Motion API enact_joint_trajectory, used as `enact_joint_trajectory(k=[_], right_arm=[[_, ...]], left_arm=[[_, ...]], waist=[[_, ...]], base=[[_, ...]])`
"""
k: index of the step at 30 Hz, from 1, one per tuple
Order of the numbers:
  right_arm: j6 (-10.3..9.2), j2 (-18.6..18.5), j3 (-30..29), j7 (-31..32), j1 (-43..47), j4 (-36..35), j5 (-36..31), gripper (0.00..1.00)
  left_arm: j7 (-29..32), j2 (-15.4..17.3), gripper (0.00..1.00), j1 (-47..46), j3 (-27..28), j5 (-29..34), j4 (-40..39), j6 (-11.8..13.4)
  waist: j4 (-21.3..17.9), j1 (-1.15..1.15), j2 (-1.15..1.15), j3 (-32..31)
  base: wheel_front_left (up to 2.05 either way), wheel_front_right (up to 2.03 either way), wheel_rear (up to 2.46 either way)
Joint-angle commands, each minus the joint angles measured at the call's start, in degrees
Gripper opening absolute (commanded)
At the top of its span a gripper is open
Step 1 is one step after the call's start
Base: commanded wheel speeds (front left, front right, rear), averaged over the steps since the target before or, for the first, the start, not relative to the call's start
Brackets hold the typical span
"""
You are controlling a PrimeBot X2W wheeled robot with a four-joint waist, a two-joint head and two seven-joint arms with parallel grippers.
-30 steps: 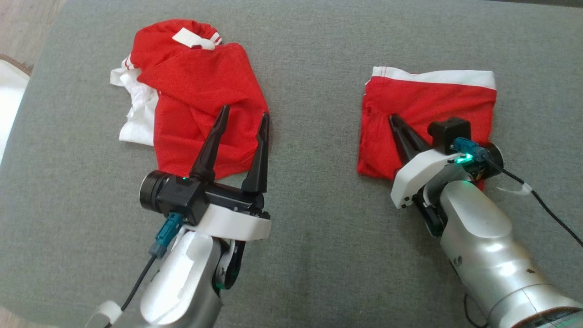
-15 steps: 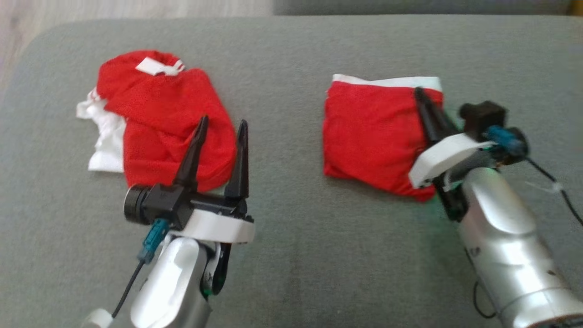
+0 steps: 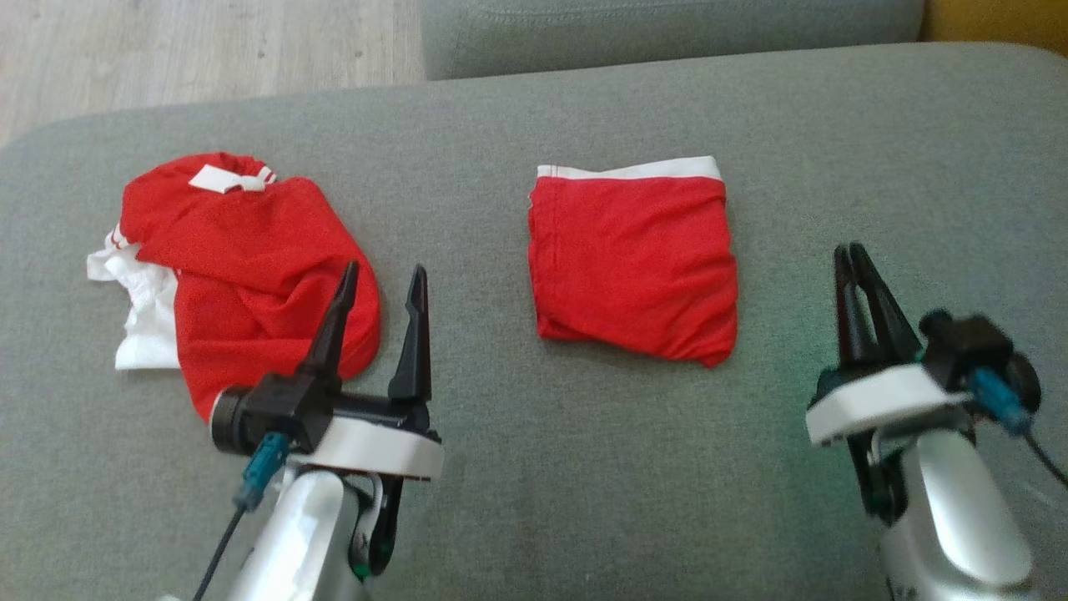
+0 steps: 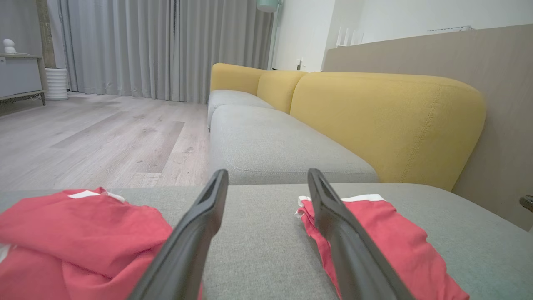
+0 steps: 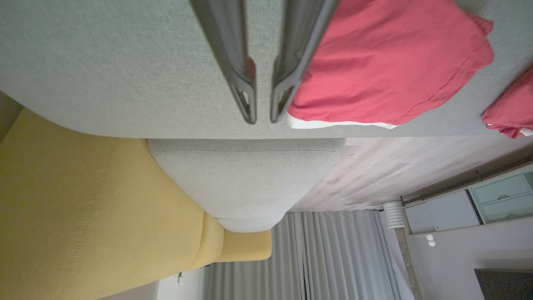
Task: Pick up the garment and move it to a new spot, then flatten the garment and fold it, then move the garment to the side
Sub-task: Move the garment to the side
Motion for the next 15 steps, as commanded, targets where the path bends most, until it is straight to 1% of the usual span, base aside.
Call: enact_joint_trajectory(k=[1,6,15], right_arm=[[-0.04,0.5,1.6,-0.8,-0.1,-2.4,0.4,1.0],[-0.04,0.6,1.8,-0.8,3.8,-4.8,2.5,1.0],[-0.04,0.6,1.6,-0.8,3.8,-5.8,2.4,1.0]], left_arm=[[-0.5,0.4,1.0,-0.7,2.2,0.0,-1.4,-0.2],[-0.5,0.4,1.0,0.8,2.3,-0.3,-0.7,-0.2],[-0.5,0.4,1.0,0.9,1.6,-0.3,-0.8,0.0]], waist=[[-0.1,0.0,0.0,-0.4],[-0.4,0.0,0.0,-1.3],[0.2,0.0,0.0,-1.0]], base=[[0.0,0.0,0.0],[0.0,0.0,0.0],[0.0,0.0,0.0]])
